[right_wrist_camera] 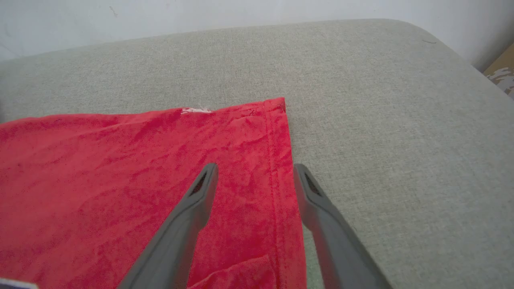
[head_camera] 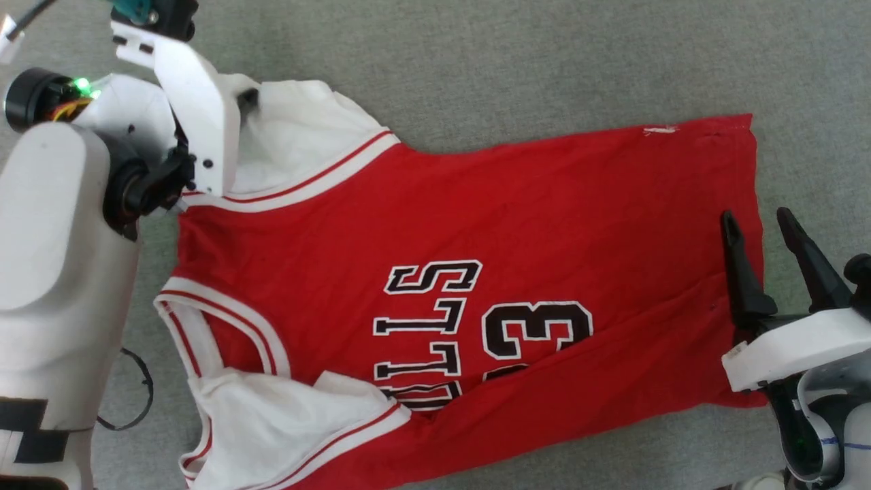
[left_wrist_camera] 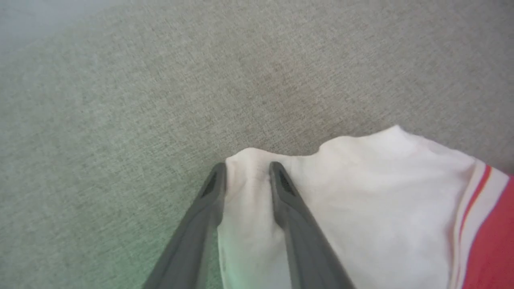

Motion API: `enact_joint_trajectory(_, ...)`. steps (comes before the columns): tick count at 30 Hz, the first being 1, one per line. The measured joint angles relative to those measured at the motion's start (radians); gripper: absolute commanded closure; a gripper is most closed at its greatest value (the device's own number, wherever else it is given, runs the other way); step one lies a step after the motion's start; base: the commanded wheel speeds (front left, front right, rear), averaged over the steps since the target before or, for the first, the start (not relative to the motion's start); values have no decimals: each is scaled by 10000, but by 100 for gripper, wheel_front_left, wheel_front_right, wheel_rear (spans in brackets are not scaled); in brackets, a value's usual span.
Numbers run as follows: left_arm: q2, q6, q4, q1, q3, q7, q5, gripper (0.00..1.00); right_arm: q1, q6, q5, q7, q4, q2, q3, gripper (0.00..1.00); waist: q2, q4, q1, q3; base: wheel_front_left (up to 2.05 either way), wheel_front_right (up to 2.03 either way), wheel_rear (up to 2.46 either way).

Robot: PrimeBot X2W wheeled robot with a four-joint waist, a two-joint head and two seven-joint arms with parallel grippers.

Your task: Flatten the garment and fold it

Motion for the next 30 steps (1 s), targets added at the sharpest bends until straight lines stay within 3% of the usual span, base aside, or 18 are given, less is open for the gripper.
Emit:
enact_joint_trajectory(11, -113, -2, -125, 59, -192, -635, -123, 100, -1405, 0, 230, 771, -535, -803, -351, 0, 0, 223, 1, -32, 0, 0, 0)
enact_joint_trajectory(17, -213, -8, -111, 117, -339, -838, -121, 100, -3080, 0, 1151, 3764, 435, -1400, -694, 0, 0, 421, 0, -46, 0, 0, 0)
enact_joint_trajectory(22, -297, -12, -165, -75, -464, -907, -107, 100, -3859, 0, 1143, 6422, 1490, -1935, -754, 0, 0, 577, 1, 148, 0, 0, 0)
enact_joint_trajectory(29, -428, -44, -196, -327, -610, -1011, -107, 100, -4256, 0, 1097, 7532, 1843, -2002, -539, 0, 0, 801, 1, 390, 0, 0, 0)
enact_joint_trajectory(30, -430, -79, -188, -352, -621, -1011, -107, 100, -4261, 0, 1099, 7620, 1839, -2006, -508, 56, 0, 820, 1, 415, 0, 0, 0)
